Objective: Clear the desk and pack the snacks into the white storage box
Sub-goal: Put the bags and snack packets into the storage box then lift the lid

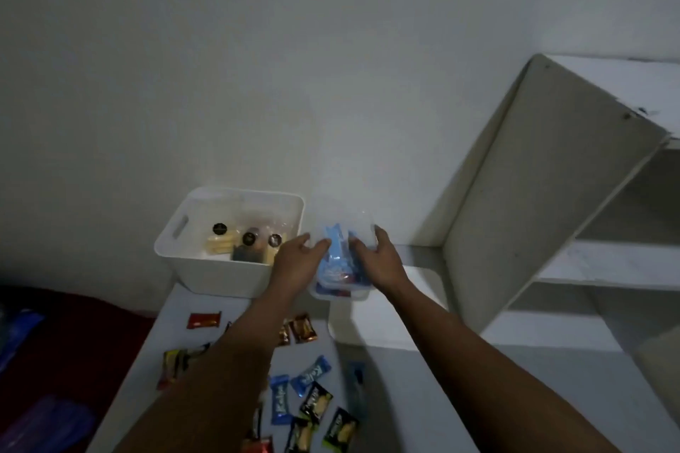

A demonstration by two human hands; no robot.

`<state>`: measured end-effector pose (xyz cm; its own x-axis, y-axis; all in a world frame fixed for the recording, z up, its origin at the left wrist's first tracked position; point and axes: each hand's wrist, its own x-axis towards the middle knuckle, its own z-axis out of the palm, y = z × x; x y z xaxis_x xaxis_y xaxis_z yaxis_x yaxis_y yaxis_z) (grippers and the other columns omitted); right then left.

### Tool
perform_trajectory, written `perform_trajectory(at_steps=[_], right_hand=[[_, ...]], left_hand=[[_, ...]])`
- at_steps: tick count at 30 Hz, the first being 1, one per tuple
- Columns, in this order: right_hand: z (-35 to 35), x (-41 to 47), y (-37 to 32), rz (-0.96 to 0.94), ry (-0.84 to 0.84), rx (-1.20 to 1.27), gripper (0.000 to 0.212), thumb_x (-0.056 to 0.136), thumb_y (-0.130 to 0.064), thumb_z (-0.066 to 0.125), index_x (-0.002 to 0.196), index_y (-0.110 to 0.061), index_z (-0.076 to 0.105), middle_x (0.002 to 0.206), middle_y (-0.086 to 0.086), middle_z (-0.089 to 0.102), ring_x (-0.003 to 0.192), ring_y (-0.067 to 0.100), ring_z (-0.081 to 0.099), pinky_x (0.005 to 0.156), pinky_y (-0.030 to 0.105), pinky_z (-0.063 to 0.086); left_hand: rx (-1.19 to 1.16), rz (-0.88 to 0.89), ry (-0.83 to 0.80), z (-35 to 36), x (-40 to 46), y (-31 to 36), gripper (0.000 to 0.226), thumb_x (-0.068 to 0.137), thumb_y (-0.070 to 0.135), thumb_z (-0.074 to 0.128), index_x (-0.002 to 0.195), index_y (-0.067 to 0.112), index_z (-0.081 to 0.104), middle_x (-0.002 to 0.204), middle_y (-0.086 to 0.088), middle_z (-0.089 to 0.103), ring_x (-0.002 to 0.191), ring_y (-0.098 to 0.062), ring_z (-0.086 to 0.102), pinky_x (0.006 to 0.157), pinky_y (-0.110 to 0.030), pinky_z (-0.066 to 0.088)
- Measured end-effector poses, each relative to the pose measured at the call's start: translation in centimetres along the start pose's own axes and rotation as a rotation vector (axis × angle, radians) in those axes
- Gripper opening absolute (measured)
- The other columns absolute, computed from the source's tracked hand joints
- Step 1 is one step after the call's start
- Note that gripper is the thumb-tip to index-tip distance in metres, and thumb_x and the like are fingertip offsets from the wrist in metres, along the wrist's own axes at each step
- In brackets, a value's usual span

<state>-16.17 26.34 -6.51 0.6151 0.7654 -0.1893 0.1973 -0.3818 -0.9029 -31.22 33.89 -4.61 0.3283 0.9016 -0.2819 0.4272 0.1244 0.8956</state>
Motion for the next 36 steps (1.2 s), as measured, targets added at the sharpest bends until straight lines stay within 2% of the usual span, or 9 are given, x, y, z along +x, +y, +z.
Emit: perform_trajectory(at_steps=[4, 9, 14, 18, 21, 25, 29, 32, 36], right_hand=[[6.7, 4.4, -6.3, -0.060, -0.105, -0.045, 0.094, 0.088, -0.051, 0.074, 0.161, -0.023, 0.020, 0.156, 0.007, 0.047, 0.135, 0.031, 0.055, 0.112, 0.044, 0.047], [14.2, 9.1, -8.4, -0.002, -0.193, -0.077, 0.084, 0.082, -0.038, 0.083, 0.148, -0.018, 0.035, 0.143, 0.008, 0.056, 0.125, 0.030, 0.060, 0.107, 0.048, 0.052], [19.2, 12.0, -7.7, 0.069, -0.148, -0.139, 0.098, 0.080, -0.038, 0.083, 0.156, -0.022, 0.023, 0.147, 0.012, 0.052, 0.129, 0.033, 0.057, 0.108, 0.049, 0.051], [21.7, 14.0, -6.1, 0.201, -0.209, -0.191, 0.117, 0.082, -0.027, 0.084, 0.163, -0.017, 0.000, 0.161, 0.015, 0.032, 0.146, 0.036, 0.040, 0.116, 0.051, 0.043], [23.3, 14.3, -4.7, 0.242, -0.269, -0.253, 0.117, 0.082, -0.022, 0.084, 0.162, -0.013, -0.001, 0.161, 0.015, 0.030, 0.147, 0.035, 0.038, 0.115, 0.050, 0.043], [25.0, 13.7, -2.5, 0.291, -0.306, -0.197, 0.111, 0.087, -0.028, 0.079, 0.162, -0.020, -0.003, 0.157, 0.012, 0.035, 0.145, 0.036, 0.040, 0.114, 0.055, 0.044], [26.2, 13.6, -1.5, 0.291, -0.267, -0.263, 0.108, 0.095, -0.040, 0.069, 0.160, -0.024, -0.015, 0.164, 0.010, 0.025, 0.151, 0.034, 0.032, 0.120, 0.046, 0.035], [26.9, 14.0, -1.2, 0.343, -0.232, -0.460, 0.119, 0.082, -0.069, 0.063, 0.153, -0.040, -0.029, 0.164, 0.017, 0.024, 0.147, 0.042, 0.036, 0.118, 0.057, 0.036], [27.0, 14.5, -2.4, 0.326, -0.193, -0.714, 0.118, 0.083, -0.051, 0.075, 0.161, -0.021, -0.010, 0.153, 0.022, 0.040, 0.135, 0.041, 0.051, 0.107, 0.056, 0.048]], left_hand=[[-0.035, -0.042, 0.028, -8.5, 6.6, 0.3, 0.079, 0.073, 0.062, 0.069, 0.133, 0.011, 0.065, 0.136, -0.008, 0.065, 0.117, -0.028, 0.066, 0.104, -0.043, 0.052], [-0.061, -0.120, -0.059, -14.0, 12.6, -1.9, 0.029, 0.096, 0.031, 0.066, 0.111, 0.007, 0.073, 0.112, -0.015, 0.074, 0.093, -0.028, 0.071, 0.089, -0.037, 0.057], [-0.079, -0.172, -0.148, -15.4, 17.9, -4.9, 0.029, 0.098, 0.023, 0.064, 0.119, 0.004, 0.068, 0.111, -0.018, 0.073, 0.094, -0.032, 0.071, 0.088, -0.043, 0.059], [-0.051, -0.271, -0.291, -15.4, 20.9, -7.3, 0.024, 0.098, 0.014, 0.064, 0.120, 0.004, 0.065, 0.098, -0.016, 0.071, 0.081, -0.030, 0.071, 0.071, -0.039, 0.060], [0.023, -0.337, -0.378, -15.3, 22.2, -9.4, 0.020, 0.095, 0.010, 0.067, 0.114, 0.003, 0.067, 0.096, -0.017, 0.073, 0.085, -0.033, 0.072, 0.079, -0.045, 0.062], [0.113, -0.237, -0.412, -14.8, 23.0, -11.1, 0.015, 0.093, 0.004, 0.068, 0.107, 0.006, 0.065, 0.083, -0.004, 0.067, 0.071, -0.015, 0.065, 0.052, -0.018, 0.055], [0.259, -0.107, -0.471, -14.3, 24.5, -12.3, 0.030, 0.088, 0.012, 0.074, 0.117, 0.013, 0.067, 0.105, -0.007, 0.071, 0.096, -0.024, 0.068, 0.082, -0.033, 0.056], [0.331, -0.065, -0.476, -14.2, 25.3, -12.7, 0.017, 0.087, 0.014, 0.075, 0.102, 0.020, 0.068, 0.086, -0.004, 0.069, 0.081, -0.024, 0.068, 0.061, -0.026, 0.050], [0.410, -0.026, -0.479, -14.3, 25.3, -12.0, 0.018, 0.087, 0.012, 0.071, 0.104, 0.018, 0.067, 0.079, -0.004, 0.066, 0.071, -0.022, 0.058, 0.059, -0.028, 0.047]])
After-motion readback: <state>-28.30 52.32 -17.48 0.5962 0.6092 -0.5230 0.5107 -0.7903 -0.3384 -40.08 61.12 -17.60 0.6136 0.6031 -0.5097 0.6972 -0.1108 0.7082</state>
